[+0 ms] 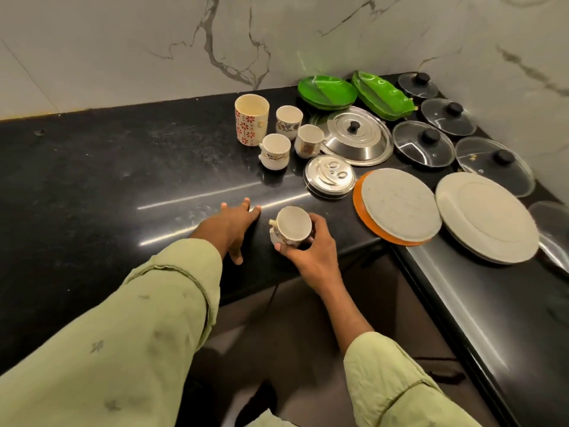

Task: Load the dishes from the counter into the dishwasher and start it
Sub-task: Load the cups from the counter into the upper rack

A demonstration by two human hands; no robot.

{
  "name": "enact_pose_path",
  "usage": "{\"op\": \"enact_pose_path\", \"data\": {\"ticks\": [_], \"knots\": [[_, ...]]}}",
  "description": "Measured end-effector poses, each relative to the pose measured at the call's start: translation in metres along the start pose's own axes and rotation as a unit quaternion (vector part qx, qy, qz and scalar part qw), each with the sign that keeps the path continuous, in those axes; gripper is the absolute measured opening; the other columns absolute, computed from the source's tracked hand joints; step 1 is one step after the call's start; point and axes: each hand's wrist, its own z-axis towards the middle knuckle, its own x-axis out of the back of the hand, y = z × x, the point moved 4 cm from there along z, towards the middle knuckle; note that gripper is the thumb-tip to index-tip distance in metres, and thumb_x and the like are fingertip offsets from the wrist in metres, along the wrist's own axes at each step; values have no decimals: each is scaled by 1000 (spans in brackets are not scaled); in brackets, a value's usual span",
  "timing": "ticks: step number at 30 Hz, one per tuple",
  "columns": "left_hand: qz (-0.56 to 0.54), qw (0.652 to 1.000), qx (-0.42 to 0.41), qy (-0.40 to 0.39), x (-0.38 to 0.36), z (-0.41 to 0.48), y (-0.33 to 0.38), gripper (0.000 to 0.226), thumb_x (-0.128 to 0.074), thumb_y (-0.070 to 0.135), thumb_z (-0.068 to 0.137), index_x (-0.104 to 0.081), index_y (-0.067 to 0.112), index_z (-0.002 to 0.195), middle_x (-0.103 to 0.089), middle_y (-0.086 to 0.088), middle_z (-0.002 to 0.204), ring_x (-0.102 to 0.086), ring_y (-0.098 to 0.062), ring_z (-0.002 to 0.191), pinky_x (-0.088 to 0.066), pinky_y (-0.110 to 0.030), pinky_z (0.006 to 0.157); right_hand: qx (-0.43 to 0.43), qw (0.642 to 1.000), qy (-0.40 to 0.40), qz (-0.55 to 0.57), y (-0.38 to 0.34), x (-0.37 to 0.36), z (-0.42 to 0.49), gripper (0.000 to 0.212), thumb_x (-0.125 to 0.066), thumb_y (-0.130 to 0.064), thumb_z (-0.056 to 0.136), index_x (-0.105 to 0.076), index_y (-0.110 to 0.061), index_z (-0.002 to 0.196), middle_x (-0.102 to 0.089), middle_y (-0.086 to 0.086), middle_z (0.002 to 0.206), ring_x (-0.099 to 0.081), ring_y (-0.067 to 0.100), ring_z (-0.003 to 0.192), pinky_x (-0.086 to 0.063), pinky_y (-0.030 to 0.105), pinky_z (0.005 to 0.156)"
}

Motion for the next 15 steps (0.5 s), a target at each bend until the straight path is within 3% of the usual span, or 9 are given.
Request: {"op": "enact_pose_path", "data": {"ticks": [3,6,11,15], "knots": [[26,992,-51,114,-9,-21,11,119,-83,11,77,1,32,159,11,-2,166,-13,-34,151,-33,-51,115,-6,999,43,0,1,6,-29,67,-89,-35,63,-49,-36,118,-62,-20,109,-58,-5,104,-49,17,87],[19,971,-84,225,-33,-50,26,96,-68,25,91,0,31,158,5,-3,167,-13,-29,152,-23,-51,119,-11,996,82,-11,-3,14,-55,67,-89,-35,65,-49,-35,118,-62,-22,104,-58,-8,101,-46,12,83],[68,949,-125,281,-71,-100,37,84,-52,35,100,9,25,157,10,-7,166,0,-29,153,-6,-52,123,-8,990,139,-14,-21,20,-103,66,-89,-35,66,-49,-33,119,-61,-19,105,-57,-9,99,-45,8,80],[45,930,-164,327,-96,-147,31,81,-45,35,102,19,27,152,15,-6,165,7,-29,153,0,-51,123,-3,980,197,-18,-33,10,-156,69,-89,-39,66,-51,-27,123,-62,-13,110,-60,0,102,-50,17,84]]}}
